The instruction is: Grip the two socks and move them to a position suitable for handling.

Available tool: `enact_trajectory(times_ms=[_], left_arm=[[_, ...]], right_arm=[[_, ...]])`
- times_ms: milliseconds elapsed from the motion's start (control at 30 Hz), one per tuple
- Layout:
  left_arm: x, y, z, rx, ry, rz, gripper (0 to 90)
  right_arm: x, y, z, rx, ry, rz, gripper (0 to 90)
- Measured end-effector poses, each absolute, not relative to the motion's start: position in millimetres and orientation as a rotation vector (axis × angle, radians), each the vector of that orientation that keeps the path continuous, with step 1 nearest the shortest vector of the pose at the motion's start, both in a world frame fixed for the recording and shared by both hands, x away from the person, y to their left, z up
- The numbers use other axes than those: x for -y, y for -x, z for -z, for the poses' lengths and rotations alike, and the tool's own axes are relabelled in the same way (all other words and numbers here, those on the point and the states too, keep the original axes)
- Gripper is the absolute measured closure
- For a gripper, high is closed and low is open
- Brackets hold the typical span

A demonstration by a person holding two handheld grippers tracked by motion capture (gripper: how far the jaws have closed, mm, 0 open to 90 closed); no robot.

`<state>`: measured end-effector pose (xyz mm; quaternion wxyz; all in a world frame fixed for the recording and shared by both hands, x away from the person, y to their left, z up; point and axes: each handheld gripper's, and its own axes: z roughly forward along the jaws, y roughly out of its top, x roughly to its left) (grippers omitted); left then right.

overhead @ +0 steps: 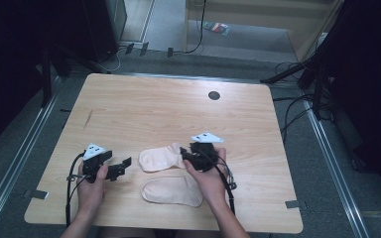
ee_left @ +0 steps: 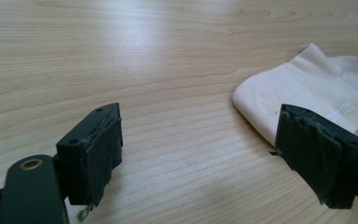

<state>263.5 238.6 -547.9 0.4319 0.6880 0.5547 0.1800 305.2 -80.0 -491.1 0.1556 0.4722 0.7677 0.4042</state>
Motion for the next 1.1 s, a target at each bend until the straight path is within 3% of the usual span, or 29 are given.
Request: enact_trajectory(times_ms=[133,433,667,733,900,933,1000,1100], left_arm=[[-229.8,-266.4,546.1,-1.346,-1.706,-0.417,21.1],[-208.7,-282.4,549.7,-1.382,-1.77,-0.341,51.6],[-202.5,-283.2,552.0,-1.36,-1.796,-0.322,56.4],[-199.6,-283.0,552.1,-1.345,-1.816,-0.343,57.4],[-192.6,-280.3,552.4,-1.295,-1.875,-0.382,69.7],[-191.9,-279.8,552.3,-1.288,-1.882,-0.395,77.9],[-193.7,-279.2,551.6,-1.274,-1.87,-0.382,87.0],[-194.8,-278.3,550.9,-1.262,-1.856,-0.372,88.4]], right_arm=[[105.5,-318.3,507.7,-2.203,-1.45,-1.111,62.5],[92.2,-338.6,526.9,-2.339,-1.343,-1.061,64.1],[87.1,-337.1,534.8,-2.341,-1.308,-1.003,66.6],[85.4,-335.8,536.3,-2.344,-1.294,-0.986,68.4],[84.8,-329.5,539.2,-2.324,-1.275,-0.987,75.7],[85.1,-326.1,540.5,-2.324,-1.251,-0.997,83.2],[84.5,-323.6,540.3,-2.324,-1.236,-0.988,87.3],[84.1,-322.3,538.6,-2.321,-1.223,-0.963,88.2]])
